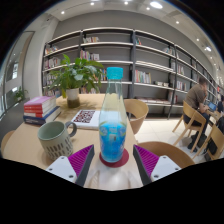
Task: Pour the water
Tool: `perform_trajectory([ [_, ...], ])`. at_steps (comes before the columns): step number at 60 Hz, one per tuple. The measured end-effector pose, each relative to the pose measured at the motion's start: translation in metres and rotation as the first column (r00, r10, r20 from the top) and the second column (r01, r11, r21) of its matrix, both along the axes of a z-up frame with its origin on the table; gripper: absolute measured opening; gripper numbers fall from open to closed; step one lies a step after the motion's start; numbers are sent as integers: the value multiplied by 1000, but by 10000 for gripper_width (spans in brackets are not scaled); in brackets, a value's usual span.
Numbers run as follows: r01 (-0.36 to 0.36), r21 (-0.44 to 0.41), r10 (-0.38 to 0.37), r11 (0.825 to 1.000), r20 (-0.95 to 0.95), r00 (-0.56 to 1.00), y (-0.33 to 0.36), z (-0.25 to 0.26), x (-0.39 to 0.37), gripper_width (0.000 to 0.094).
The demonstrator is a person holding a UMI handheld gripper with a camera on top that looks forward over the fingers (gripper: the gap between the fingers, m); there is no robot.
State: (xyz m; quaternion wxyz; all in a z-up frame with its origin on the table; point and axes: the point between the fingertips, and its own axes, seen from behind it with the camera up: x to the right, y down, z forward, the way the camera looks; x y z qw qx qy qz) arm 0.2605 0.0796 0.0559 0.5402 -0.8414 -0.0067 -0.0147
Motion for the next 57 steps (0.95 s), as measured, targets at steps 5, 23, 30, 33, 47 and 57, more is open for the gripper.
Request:
perform_trajectory([
  [5, -6, -46, 5, 999, -23, 1000, -41, -8, -17, 796],
  [23, 6, -42, -8, 999, -54, 998, -134, 67, -106, 797],
  [30, -14, 5, 14, 1000, -36, 999, -153, 119, -136, 801],
  [33, -11, 24, 12, 1000, -23, 1000, -155, 138, -146, 806],
  [47, -44, 70, 45, 997, -10, 999, -178, 189, -192, 794],
  [57, -39, 92, 41, 995, -14, 999, -188, 203, -203, 793],
])
